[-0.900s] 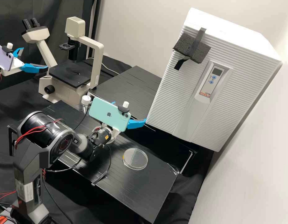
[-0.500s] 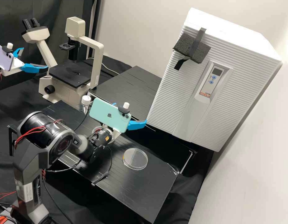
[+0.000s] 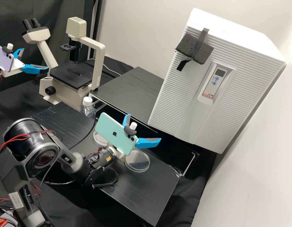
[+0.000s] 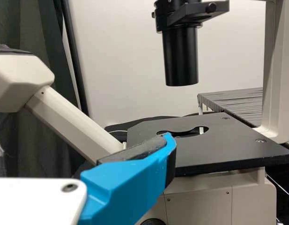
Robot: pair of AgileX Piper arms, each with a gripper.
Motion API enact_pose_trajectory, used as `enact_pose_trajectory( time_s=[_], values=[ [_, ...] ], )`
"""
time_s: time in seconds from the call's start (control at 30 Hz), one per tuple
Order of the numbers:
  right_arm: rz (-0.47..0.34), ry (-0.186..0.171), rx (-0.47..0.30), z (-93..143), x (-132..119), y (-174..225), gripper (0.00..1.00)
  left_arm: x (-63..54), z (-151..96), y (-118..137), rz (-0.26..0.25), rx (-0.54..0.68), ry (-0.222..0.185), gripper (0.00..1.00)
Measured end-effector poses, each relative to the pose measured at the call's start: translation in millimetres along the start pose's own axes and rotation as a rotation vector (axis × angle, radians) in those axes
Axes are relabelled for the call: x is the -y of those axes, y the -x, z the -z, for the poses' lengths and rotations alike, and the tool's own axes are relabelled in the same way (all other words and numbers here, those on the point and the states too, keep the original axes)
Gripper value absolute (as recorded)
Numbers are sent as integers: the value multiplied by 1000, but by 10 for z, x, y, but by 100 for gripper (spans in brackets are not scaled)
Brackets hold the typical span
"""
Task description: Close the petri dish lid.
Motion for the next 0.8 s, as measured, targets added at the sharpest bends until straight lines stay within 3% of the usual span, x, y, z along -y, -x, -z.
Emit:
enact_pose_trajectory(
  time_s=[0.3,0.57,0.8],
  values=[
    [-20,16,94,-266,-55,145,100,0,0,0,0,0,0,100],
    [25,34,116,-345,-15,267,100,0,0,0,0,0,0,100],
    [17,51,108,-385,-51,349,100,0,0,0,0,0,0,100]
  ],
)
